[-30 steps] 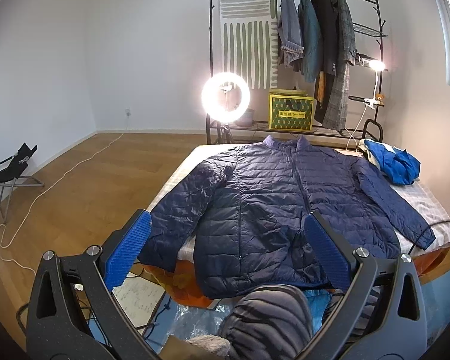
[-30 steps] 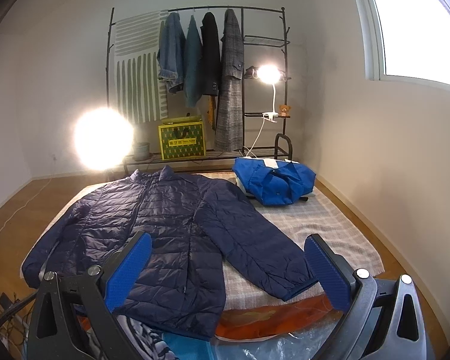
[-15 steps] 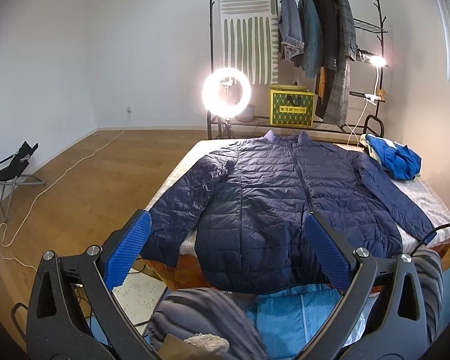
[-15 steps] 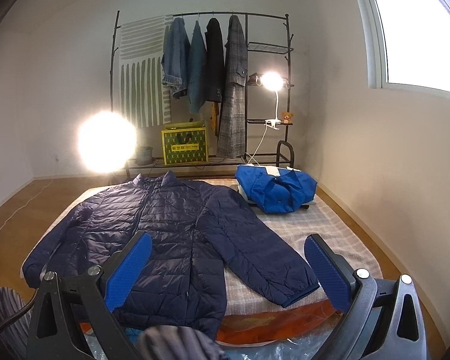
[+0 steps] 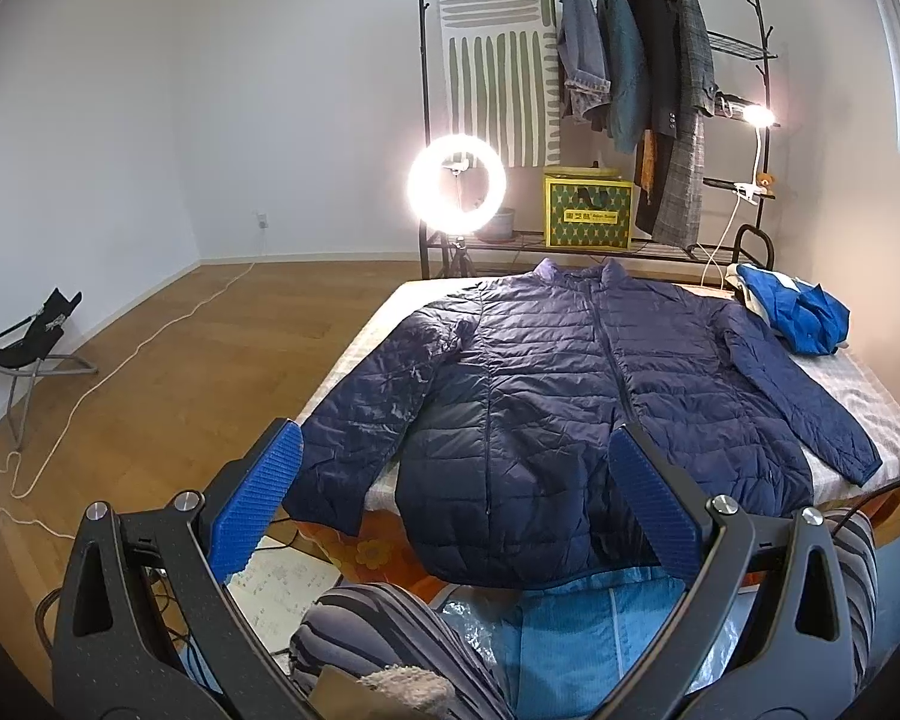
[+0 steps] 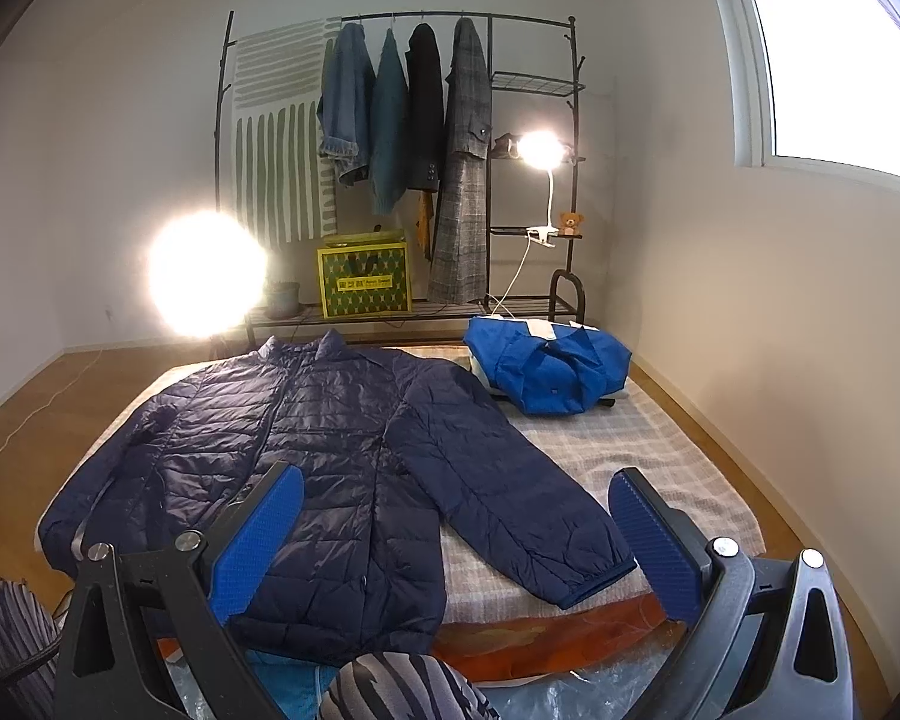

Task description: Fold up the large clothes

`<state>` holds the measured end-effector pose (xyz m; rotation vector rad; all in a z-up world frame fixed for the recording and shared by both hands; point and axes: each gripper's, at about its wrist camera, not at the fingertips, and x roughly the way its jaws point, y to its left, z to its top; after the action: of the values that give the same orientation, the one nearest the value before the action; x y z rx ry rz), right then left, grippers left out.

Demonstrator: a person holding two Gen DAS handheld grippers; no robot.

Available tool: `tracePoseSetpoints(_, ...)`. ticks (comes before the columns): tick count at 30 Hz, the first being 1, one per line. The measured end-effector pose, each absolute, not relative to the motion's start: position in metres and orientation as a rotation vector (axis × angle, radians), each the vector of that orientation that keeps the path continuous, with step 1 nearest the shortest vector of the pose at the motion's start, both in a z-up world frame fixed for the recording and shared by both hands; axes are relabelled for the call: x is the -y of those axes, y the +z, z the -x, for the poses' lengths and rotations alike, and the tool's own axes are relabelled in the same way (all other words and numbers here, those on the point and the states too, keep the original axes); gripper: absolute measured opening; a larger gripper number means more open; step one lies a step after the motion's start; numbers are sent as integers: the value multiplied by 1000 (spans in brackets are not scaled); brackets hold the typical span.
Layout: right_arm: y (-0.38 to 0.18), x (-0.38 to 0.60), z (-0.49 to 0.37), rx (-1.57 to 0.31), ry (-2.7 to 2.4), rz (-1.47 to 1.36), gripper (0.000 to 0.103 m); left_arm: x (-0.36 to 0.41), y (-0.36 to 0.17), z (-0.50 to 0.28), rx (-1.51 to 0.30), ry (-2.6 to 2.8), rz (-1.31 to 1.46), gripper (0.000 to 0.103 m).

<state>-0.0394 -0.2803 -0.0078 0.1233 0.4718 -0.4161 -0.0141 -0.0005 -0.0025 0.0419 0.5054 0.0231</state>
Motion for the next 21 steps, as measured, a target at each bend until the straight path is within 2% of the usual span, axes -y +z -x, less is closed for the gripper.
tracePoseSetpoints(21,-9,281,45,-469,-428,-130,103,5,3,17,-490,11,-51,103)
